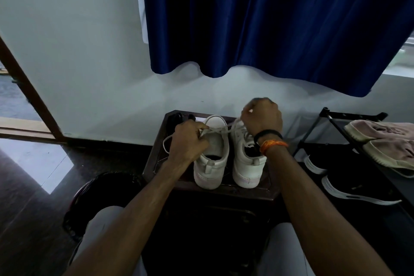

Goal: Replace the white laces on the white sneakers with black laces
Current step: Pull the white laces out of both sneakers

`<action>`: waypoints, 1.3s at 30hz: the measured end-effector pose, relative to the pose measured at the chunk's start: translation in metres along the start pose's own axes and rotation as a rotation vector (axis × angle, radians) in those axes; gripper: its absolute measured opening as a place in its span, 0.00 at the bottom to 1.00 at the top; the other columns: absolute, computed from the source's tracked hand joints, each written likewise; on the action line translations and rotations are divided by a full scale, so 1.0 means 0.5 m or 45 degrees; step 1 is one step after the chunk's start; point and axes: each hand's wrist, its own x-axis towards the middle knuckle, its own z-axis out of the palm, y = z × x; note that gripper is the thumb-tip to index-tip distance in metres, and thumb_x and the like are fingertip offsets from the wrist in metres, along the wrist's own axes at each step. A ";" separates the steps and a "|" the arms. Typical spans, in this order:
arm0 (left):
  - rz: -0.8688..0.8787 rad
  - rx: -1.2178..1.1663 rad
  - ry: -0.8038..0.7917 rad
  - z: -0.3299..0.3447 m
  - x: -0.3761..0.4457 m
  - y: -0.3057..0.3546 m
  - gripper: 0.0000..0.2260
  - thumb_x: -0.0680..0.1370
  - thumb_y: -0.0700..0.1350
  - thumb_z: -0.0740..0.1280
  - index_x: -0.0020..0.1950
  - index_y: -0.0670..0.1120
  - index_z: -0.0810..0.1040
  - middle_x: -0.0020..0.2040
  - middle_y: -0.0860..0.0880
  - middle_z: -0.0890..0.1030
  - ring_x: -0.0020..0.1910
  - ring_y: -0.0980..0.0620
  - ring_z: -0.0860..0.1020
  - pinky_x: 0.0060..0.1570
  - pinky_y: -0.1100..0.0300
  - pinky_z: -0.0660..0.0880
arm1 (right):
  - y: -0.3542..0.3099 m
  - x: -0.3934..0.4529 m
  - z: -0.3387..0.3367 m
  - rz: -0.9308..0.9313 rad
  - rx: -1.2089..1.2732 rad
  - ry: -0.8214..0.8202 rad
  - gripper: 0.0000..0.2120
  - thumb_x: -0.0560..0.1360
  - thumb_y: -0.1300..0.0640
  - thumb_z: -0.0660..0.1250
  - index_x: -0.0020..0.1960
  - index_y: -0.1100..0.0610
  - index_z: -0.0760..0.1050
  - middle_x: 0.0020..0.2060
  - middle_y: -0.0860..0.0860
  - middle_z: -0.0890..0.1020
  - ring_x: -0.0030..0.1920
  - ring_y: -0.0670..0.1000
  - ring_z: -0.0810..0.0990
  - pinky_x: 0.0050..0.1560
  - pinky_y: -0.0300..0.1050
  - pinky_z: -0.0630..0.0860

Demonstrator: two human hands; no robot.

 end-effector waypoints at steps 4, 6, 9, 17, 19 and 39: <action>0.006 0.012 0.017 0.001 0.000 0.002 0.05 0.73 0.35 0.70 0.39 0.42 0.85 0.26 0.55 0.70 0.26 0.57 0.70 0.29 0.69 0.67 | -0.036 -0.019 0.027 -0.482 -0.027 -0.441 0.16 0.72 0.57 0.71 0.59 0.51 0.83 0.58 0.51 0.84 0.59 0.55 0.80 0.61 0.51 0.77; -0.002 0.011 0.008 0.003 0.002 0.000 0.05 0.73 0.35 0.70 0.38 0.40 0.84 0.27 0.55 0.70 0.26 0.56 0.71 0.30 0.71 0.68 | -0.044 -0.031 0.056 -0.596 -0.247 -0.600 0.17 0.72 0.53 0.71 0.61 0.48 0.81 0.58 0.53 0.83 0.59 0.57 0.80 0.59 0.52 0.78; -0.024 0.029 0.002 0.008 0.005 -0.008 0.08 0.72 0.35 0.69 0.32 0.40 0.78 0.25 0.53 0.69 0.25 0.56 0.68 0.28 0.70 0.66 | -0.039 -0.043 0.087 -0.666 -0.450 -0.464 0.14 0.75 0.52 0.69 0.60 0.45 0.81 0.54 0.55 0.83 0.56 0.60 0.80 0.52 0.50 0.75; -0.054 -0.018 0.038 0.018 0.003 -0.022 0.10 0.70 0.34 0.70 0.29 0.40 0.75 0.27 0.43 0.72 0.29 0.52 0.67 0.28 0.65 0.64 | -0.003 -0.022 0.019 -0.227 -0.039 -0.015 0.08 0.74 0.61 0.67 0.48 0.57 0.85 0.46 0.54 0.86 0.48 0.58 0.83 0.51 0.49 0.79; -0.035 -0.013 0.045 0.015 0.001 -0.016 0.19 0.71 0.34 0.69 0.24 0.49 0.69 0.25 0.50 0.68 0.26 0.54 0.66 0.27 0.68 0.65 | 0.007 -0.016 0.009 -0.117 -0.158 -0.004 0.08 0.76 0.61 0.68 0.52 0.59 0.84 0.50 0.57 0.85 0.50 0.59 0.82 0.50 0.48 0.78; -0.051 0.030 0.075 0.025 0.001 -0.027 0.09 0.71 0.37 0.69 0.30 0.39 0.76 0.29 0.43 0.72 0.32 0.46 0.72 0.28 0.61 0.62 | 0.011 -0.018 0.024 0.041 0.028 -0.061 0.08 0.72 0.57 0.70 0.42 0.61 0.84 0.37 0.55 0.84 0.39 0.57 0.81 0.40 0.43 0.74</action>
